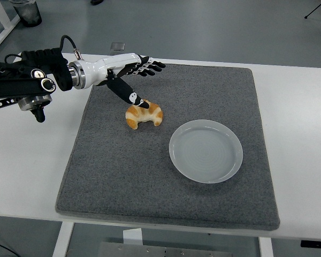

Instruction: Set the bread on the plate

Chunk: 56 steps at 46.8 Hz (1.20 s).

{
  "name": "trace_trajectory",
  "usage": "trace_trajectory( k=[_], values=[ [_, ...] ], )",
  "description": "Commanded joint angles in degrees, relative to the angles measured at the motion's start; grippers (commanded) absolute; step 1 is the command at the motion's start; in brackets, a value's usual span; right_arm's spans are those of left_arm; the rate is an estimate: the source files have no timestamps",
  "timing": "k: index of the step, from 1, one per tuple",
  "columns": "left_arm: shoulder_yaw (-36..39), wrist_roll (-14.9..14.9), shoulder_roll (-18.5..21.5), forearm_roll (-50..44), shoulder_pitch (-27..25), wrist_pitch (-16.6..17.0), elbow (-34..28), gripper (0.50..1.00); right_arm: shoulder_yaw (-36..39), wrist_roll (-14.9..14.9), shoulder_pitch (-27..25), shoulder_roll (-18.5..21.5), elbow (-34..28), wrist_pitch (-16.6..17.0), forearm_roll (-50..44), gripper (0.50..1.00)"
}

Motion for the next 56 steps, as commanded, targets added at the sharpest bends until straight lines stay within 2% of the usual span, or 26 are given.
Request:
trace_trajectory(
  k=[1,10,15,25,32,38,47,52,56],
  values=[
    [-0.1,-0.1,0.0,3.9,1.5,2.4,0.3,0.981,0.0,0.0,0.0,0.0,0.0,0.0,0.0,0.952],
    [-0.1,-0.2,-0.4,8.1,4.9,6.2,1.2,0.981,0.0,0.0,0.0,0.0,0.0,-0.1,0.0,0.952],
    [-0.3,-0.8,-2.3,9.4,7.6,7.4,3.4,0.981,0.0,0.0,0.0,0.0,0.0,-0.1,0.0,0.952],
    [-0.7,-1.5,-5.8,13.1,11.5,12.5,8.2,0.981,0.0,0.0,0.0,0.0,0.0,-0.1,0.0,0.952],
    [-1.4,-4.1,-9.4,13.0,13.7,14.8,12.6,0.979,0.0,-0.1,0.0,0.0,0.0,-0.1,0.0,0.952],
    [-3.2,-5.0,-11.3,13.0,16.1,15.5,14.7,0.979,0.0,-0.1,0.0,0.0,0.0,-0.1,-0.1,0.952],
    [-3.7,-5.0,-11.6,12.9,17.3,15.7,16.6,0.971,-0.1,-0.1,0.0,0.0,-0.1,-0.1,-0.1,0.952],
    [-3.7,-5.6,-13.2,12.9,17.8,15.7,19.1,0.949,0.0,-0.1,0.0,0.0,-0.1,-0.2,-0.1,0.952],
    [-3.8,-7.0,-14.0,12.8,18.7,15.8,21.1,0.904,0.0,-0.1,0.0,0.0,-0.1,-0.2,0.0,0.952]
  ],
)
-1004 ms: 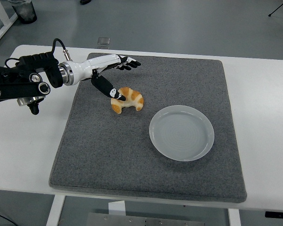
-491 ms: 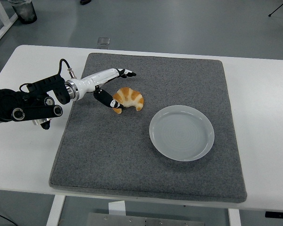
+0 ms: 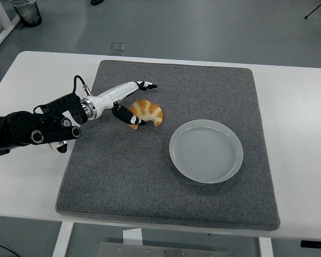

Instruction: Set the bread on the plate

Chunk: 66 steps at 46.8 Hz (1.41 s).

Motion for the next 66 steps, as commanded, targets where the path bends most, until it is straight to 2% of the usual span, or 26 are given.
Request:
trace_trajectory(
  k=[1,3,6,9,13,21,27,36,52,66],
  values=[
    [-0.2,-1.5,-0.6,-0.2,0.8,-0.1,1.8,0.894,0.0,-0.1,0.0,0.0,0.0,0.0,0.0,0.952],
    [-0.8,-2.3,-0.7,-0.3,1.3,0.0,2.5,0.883,0.0,0.0,0.0,0.0,0.0,0.0,0.0,0.952],
    [-1.6,-3.0,-0.8,-0.3,1.9,-0.1,2.9,0.832,-0.1,-0.1,0.0,0.0,0.0,0.0,-0.1,0.952],
    [-2.0,-3.2,-0.8,0.0,2.2,-0.1,2.9,0.761,-0.1,0.0,0.0,0.0,0.0,0.0,0.0,0.952],
    [-2.1,-3.2,-0.8,0.0,2.4,-0.2,2.9,0.624,-0.1,-0.1,0.0,0.0,0.0,0.0,-0.1,0.952],
    [-2.2,-3.2,-0.8,-0.1,2.7,-0.2,2.8,0.604,-0.1,0.0,0.0,0.0,0.0,0.0,0.0,0.954],
    [-2.1,-3.2,-0.8,-0.1,2.8,-0.5,2.7,0.5,-0.1,-0.1,0.0,0.0,0.0,0.0,0.0,0.952],
    [-2.4,-3.2,-0.8,-0.6,2.7,-0.4,2.7,0.5,-0.1,0.0,0.0,0.0,0.0,0.0,-0.1,0.952],
    [-7.9,-3.2,0.2,-0.7,1.9,-0.6,2.8,0.5,0.0,-0.1,0.0,0.0,0.1,0.0,0.0,0.954],
    [-12.9,-3.1,4.4,-0.8,1.4,-1.0,2.7,0.5,-0.1,-0.1,0.0,0.0,0.0,0.0,0.0,0.952]
  ],
)
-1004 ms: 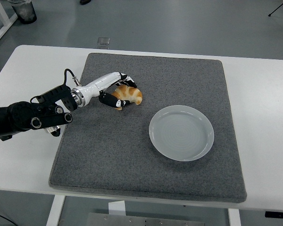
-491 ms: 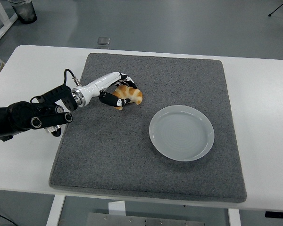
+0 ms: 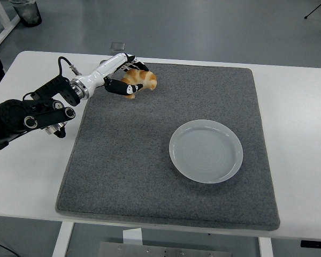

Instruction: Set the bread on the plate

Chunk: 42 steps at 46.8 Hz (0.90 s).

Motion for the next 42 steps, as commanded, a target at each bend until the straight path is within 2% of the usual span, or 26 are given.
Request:
trace_trajectory(
  k=[1,6,12,18,22,27,30,36,42],
  values=[
    [-0.9,0.1,1.3,0.0,-0.9,-0.4,0.1,0.5,0.0,0.0,0.0,0.0,0.0,0.0,-0.1,0.952],
    [-0.9,0.1,3.6,0.1,-5.3,-1.9,-0.1,0.5,0.0,0.0,0.0,0.0,0.0,0.0,0.0,0.952],
    [-0.9,0.3,5.2,0.0,-10.9,-6.2,-0.1,0.5,0.0,0.0,0.0,0.0,0.0,0.1,0.0,0.952],
    [-0.8,0.3,5.3,0.2,-16.1,-10.5,-0.6,0.5,0.0,0.0,0.0,0.0,0.0,0.0,0.0,0.952],
    [-0.7,0.4,4.8,0.2,-19.2,-12.2,-2.0,0.5,0.0,0.1,0.0,0.0,0.0,0.1,0.0,0.952],
    [-0.8,0.9,4.3,0.2,-22.2,-11.7,-5.5,0.5,0.0,0.0,0.0,0.0,0.0,0.1,0.0,0.952],
    [-0.8,1.1,2.8,0.2,-23.6,-11.2,-7.9,0.5,0.1,0.0,0.0,0.0,0.0,0.1,0.0,0.952],
    [-0.7,2.2,-0.1,0.2,-23.9,-8.7,-11.7,0.5,0.1,0.0,0.0,0.0,0.0,0.0,0.0,0.952],
    [0.0,2.5,-2.3,0.7,-23.1,-7.7,-14.6,0.5,0.1,0.1,0.0,0.0,0.1,0.0,0.0,0.952]
  ],
)
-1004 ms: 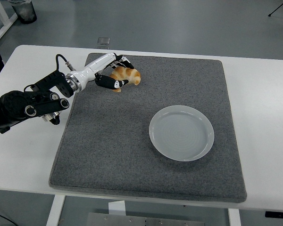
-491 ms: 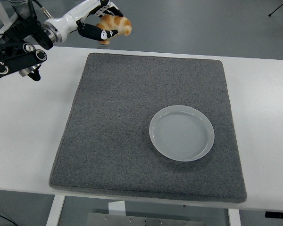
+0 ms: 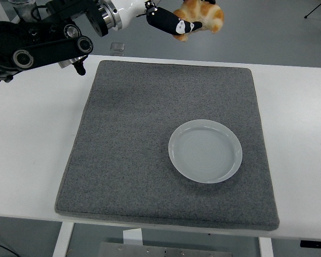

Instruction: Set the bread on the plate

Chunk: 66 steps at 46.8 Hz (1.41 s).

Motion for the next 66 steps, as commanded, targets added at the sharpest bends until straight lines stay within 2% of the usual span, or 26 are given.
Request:
trace_trajectory(
  k=[1,6,10,15,20,29,38,44,49,66],
  values=[
    [0.4,0.0,-1.7,0.7,0.9,0.7,-1.2,0.5,0.0,0.0,0.0,0.0,0.0,0.0,0.0,0.952],
    [2.5,0.0,-4.2,1.1,2.1,1.8,-1.2,0.5,0.0,0.0,0.0,0.0,0.1,0.0,0.0,0.952],
    [3.9,-0.1,-6.4,4.3,3.6,4.2,-1.1,0.5,0.0,0.0,0.0,0.0,0.0,0.0,-0.1,0.952],
    [3.9,-0.1,-9.1,11.4,7.9,7.1,-1.1,0.5,-0.1,0.0,0.0,0.0,0.0,0.0,0.0,0.952],
    [3.8,-0.1,-11.2,15.2,11.7,8.5,-0.9,0.5,-0.1,0.0,0.0,0.0,0.0,0.0,-0.1,0.952],
    [3.9,-0.3,-13.6,16.4,16.6,8.7,1.6,0.5,-0.1,0.0,0.0,0.0,0.0,0.0,0.0,0.952],
    [3.9,-0.7,-15.5,21.9,21.0,9.1,6.3,0.5,-0.1,0.0,0.0,0.0,0.0,0.0,0.0,0.952],
    [3.9,-0.8,-17.0,22.7,23.2,10.7,9.3,0.5,-0.1,0.0,0.0,0.0,0.0,0.0,-0.1,0.954],
    [3.8,-1.0,-18.3,22.8,24.3,10.8,10.7,0.5,-0.1,0.1,0.0,0.0,-0.1,0.0,-0.1,0.952],
    [3.2,-1.0,-18.5,22.0,25.8,10.9,11.5,0.5,-0.1,0.0,0.0,0.0,-0.1,0.0,-0.1,0.952]
  ],
)
